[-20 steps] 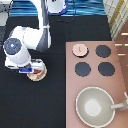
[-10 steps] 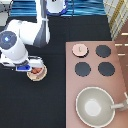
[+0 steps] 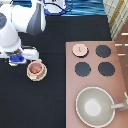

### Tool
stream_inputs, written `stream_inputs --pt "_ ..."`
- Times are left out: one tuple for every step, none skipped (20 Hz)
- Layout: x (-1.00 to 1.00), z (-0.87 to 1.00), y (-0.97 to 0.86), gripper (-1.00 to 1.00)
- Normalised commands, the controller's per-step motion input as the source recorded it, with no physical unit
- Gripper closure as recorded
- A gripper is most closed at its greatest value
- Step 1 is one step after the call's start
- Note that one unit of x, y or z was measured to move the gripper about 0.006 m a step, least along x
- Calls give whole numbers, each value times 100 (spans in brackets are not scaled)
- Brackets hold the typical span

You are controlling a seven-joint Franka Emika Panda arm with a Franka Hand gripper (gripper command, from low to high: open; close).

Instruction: Take the lid off the pot, put the pot on the plate, and use the tool to push the pot to the front of the table.

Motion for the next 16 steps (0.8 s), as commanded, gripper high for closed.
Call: stream_inputs --pt "-53 34 -44 -100" --pt "-53 33 -44 -100" --pt "-53 33 -43 -100" --pt "-53 33 -43 -100" --pt "-54 33 -42 -100" --pt "-54 35 -43 -100" --pt "-55 35 -42 -100" --pt "-55 35 -42 -100" --pt "-55 33 -42 -100" --pt "-55 32 -42 -100" --pt "-61 17 -40 -100" --pt "-62 17 -41 -100" --pt "-62 16 -41 -100" --pt "-62 15 -40 -100" --pt "-61 15 -40 -100" --pt "-67 2 -41 -100"
